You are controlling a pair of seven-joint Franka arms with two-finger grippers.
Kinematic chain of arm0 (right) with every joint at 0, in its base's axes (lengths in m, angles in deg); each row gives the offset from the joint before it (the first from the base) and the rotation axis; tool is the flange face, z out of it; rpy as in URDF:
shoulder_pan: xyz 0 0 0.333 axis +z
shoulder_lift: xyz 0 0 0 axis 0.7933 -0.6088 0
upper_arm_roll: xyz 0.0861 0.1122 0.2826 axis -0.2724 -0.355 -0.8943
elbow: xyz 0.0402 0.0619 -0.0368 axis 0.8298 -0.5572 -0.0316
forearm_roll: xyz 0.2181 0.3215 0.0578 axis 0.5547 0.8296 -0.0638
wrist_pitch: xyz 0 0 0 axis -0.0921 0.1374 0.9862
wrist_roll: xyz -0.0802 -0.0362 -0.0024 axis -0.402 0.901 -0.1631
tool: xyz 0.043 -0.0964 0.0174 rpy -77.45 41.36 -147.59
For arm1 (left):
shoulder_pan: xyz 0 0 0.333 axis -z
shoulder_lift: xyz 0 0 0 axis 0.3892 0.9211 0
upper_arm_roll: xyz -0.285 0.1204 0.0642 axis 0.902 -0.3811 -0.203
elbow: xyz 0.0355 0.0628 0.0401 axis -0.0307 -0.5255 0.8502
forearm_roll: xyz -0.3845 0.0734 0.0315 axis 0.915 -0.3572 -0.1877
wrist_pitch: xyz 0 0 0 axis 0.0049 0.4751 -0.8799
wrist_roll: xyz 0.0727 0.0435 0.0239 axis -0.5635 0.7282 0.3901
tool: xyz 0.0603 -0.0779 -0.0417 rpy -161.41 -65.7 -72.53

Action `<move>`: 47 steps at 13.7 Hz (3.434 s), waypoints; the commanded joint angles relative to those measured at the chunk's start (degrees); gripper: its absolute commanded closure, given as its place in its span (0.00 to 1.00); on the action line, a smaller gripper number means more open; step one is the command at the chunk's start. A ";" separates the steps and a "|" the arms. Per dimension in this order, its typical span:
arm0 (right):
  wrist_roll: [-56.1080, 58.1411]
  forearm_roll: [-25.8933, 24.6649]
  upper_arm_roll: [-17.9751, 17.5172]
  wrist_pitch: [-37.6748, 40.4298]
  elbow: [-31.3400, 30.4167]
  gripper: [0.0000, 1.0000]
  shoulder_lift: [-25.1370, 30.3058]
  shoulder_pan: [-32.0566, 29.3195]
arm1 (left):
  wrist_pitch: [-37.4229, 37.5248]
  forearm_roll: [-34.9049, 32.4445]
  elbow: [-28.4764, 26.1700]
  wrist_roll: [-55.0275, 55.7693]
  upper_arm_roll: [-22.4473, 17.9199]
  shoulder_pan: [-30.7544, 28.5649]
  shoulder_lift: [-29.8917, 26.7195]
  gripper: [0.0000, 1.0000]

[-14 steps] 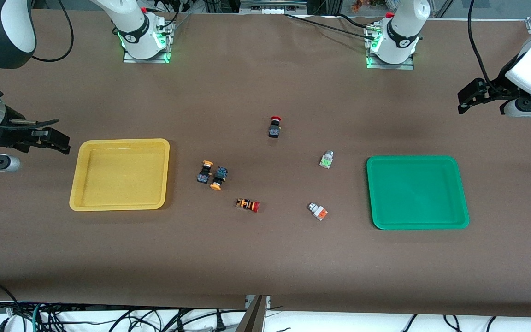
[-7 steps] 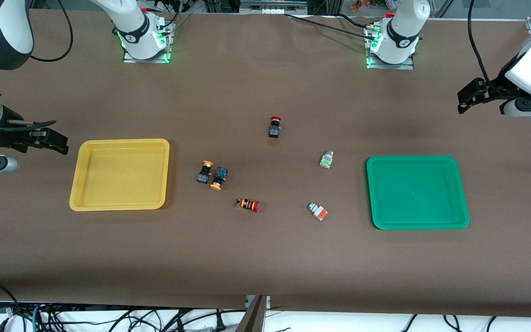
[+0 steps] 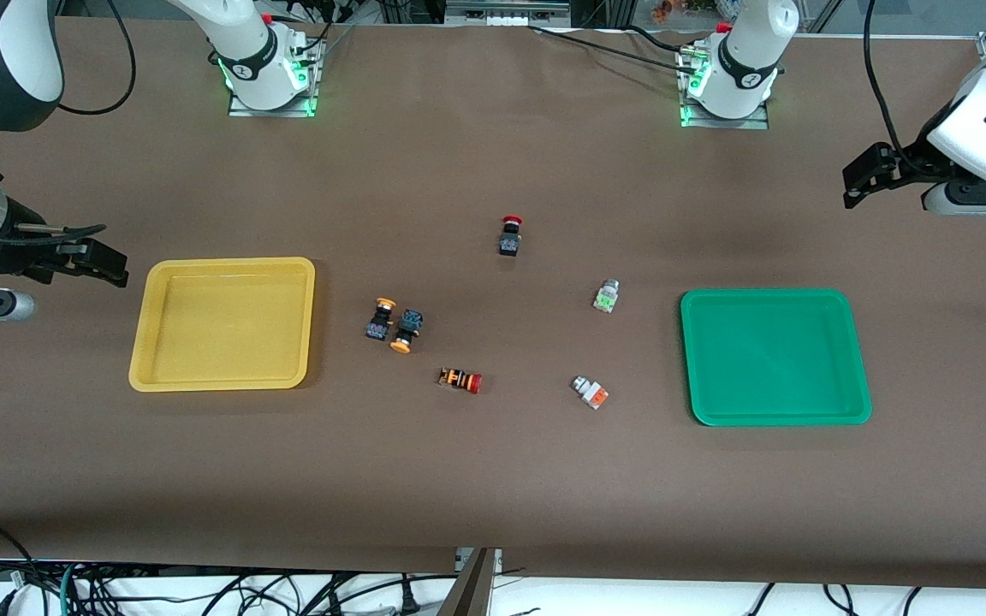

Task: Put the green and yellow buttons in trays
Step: 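Reach the right gripper down to the yellow-capped blue button, then grasp the yellow button with the right gripper while the left gripper reaches the green-label button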

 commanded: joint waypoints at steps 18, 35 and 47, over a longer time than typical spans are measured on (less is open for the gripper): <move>-27.94 2.09 -0.44 -27.22 -10.04 0.03 -14.50 17.35 | 2.19 0.32 2.88 -0.82 0.62 -0.14 1.16 0.00; -39.05 13.08 -2.90 -47.99 -20.79 0.09 -23.29 20.36 | 2.19 0.49 2.88 -0.82 0.62 -0.22 1.96 0.00; -39.05 13.08 -3.69 -52.65 -25.62 0.22 -23.56 21.33 | -10.79 1.55 7.89 -0.11 0.71 10.66 27.51 0.00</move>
